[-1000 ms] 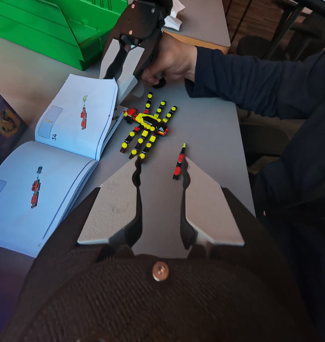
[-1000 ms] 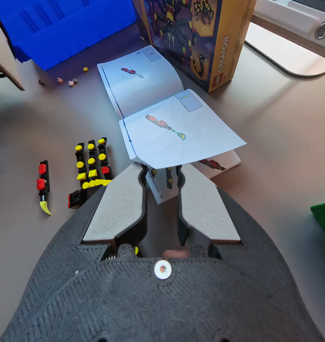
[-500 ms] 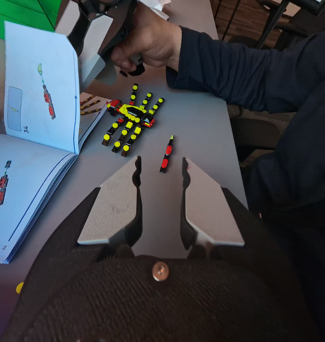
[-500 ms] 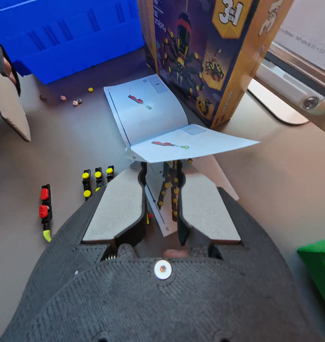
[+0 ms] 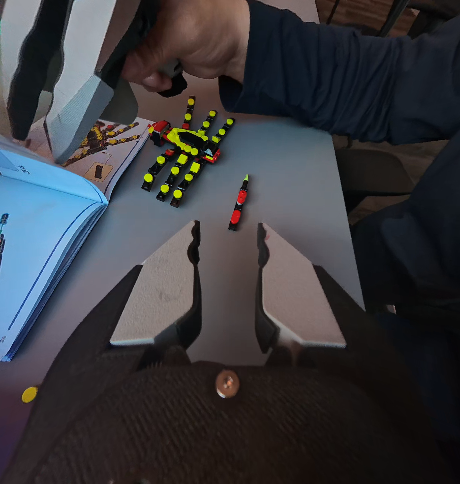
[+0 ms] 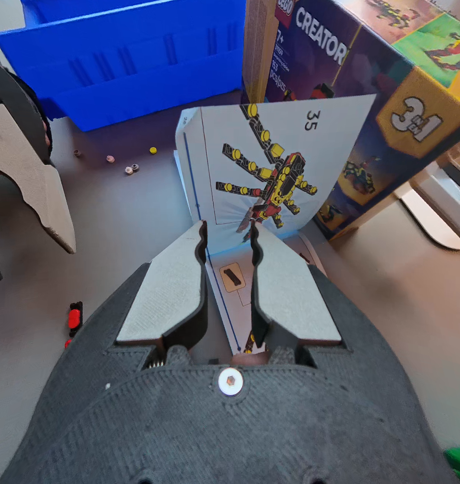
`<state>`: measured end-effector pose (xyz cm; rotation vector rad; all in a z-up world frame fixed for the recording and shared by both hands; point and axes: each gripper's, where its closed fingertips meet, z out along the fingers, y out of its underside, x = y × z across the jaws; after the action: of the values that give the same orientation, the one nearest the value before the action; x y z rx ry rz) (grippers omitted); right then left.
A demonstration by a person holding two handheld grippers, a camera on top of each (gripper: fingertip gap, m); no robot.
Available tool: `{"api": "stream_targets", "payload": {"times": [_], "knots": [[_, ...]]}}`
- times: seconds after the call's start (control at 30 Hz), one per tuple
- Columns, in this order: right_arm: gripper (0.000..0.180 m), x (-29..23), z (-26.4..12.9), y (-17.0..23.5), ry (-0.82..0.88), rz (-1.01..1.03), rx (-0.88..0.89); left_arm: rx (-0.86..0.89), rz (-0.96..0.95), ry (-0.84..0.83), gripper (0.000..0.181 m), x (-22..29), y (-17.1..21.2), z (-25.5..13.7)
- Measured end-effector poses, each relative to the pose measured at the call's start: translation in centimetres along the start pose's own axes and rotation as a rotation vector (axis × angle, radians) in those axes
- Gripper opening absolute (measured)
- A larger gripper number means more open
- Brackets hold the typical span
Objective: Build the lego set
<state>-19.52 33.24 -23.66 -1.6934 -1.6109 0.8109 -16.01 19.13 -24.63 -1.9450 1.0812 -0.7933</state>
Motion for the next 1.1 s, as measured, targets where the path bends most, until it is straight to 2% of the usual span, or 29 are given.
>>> {"api": "stream_targets", "payload": {"times": [0.2, 0.33, 0.5, 0.7, 0.97, 1.1], "knots": [[0.030, -0.4, 1.1, 0.4, -0.008, -0.018, -0.037, -0.047, 0.020, -0.023, 0.042, -0.6, 1.7, -0.2], [0.030, -0.4, 1.2, 1.0, 0.002, -0.026, -0.056, -0.058, 0.002, 0.017, 0.041, 0.0, 2.6, -0.2], [0.030, -0.1, 0.8, 1.3, 0.016, -0.017, -0.046, 0.016, -0.056, 0.122, 0.042, 2.1, 1.3, -0.1], [0.028, 1.4, 0.1, 1.9, 0.077, 0.041, -0.045, -0.009, -0.045, 0.142, 0.042, 2.8, 1.8, 0.3], [0.028, 1.5, -1.0, 1.7, 0.077, 0.052, -0.013, 0.000, -0.064, 0.157, 0.041, 2.9, 1.7, 0.2], [0.014, 0.5, -0.8, 1.4, 0.045, 0.020, -0.010, 0.002, -0.067, 0.152, 0.040, 2.7, 1.6, 0.2]]}}
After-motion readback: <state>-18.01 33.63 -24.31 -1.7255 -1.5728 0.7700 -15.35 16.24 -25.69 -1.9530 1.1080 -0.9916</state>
